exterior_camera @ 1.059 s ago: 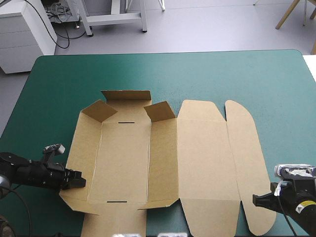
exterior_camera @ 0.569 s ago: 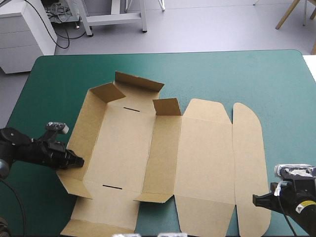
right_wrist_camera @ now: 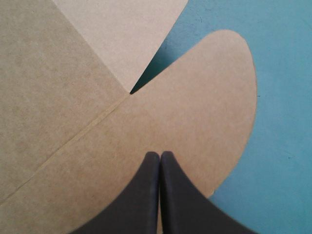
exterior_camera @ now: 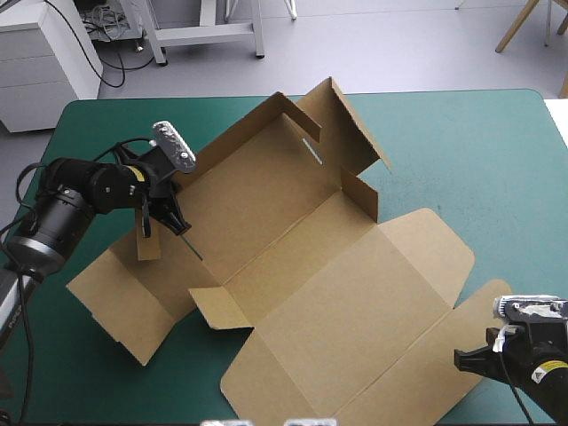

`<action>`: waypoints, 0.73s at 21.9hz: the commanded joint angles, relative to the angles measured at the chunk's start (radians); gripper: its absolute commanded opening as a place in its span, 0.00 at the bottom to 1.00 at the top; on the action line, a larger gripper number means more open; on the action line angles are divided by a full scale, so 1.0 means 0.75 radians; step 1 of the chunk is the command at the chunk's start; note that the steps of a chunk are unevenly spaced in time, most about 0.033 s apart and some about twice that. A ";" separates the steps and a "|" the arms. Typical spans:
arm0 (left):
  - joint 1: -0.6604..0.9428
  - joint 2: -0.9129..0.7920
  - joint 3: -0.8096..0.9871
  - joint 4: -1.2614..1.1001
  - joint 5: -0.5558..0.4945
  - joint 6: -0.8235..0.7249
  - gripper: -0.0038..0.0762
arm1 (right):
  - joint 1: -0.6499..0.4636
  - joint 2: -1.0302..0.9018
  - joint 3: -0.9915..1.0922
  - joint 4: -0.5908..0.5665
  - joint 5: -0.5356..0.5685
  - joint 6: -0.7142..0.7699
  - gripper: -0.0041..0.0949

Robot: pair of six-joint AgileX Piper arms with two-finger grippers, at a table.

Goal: Fold the box

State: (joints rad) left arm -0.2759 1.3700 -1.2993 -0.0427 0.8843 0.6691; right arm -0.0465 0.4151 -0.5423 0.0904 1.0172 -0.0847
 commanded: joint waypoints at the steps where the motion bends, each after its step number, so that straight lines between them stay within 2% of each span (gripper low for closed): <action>1: -0.103 -0.030 -0.051 0.108 -0.219 0.044 0.04 | 0.005 0.009 -0.031 0.008 -0.073 -0.015 0.02; 8: -0.385 0.024 -0.051 0.505 -0.474 -0.036 0.04 | 0.005 0.012 -0.031 0.008 -0.073 -0.015 0.02; 12: -0.494 0.041 -0.051 0.570 -0.481 -0.070 0.04 | 0.005 0.012 -0.031 0.008 -0.073 -0.015 0.02; 16: -0.604 0.072 -0.051 0.836 -0.463 -0.156 0.04 | 0.005 0.012 -0.031 0.008 -0.073 -0.015 0.02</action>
State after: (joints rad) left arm -0.6889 1.4482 -1.3005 0.4678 0.6044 0.6166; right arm -0.0465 0.4151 -0.5423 0.0904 1.0172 -0.0850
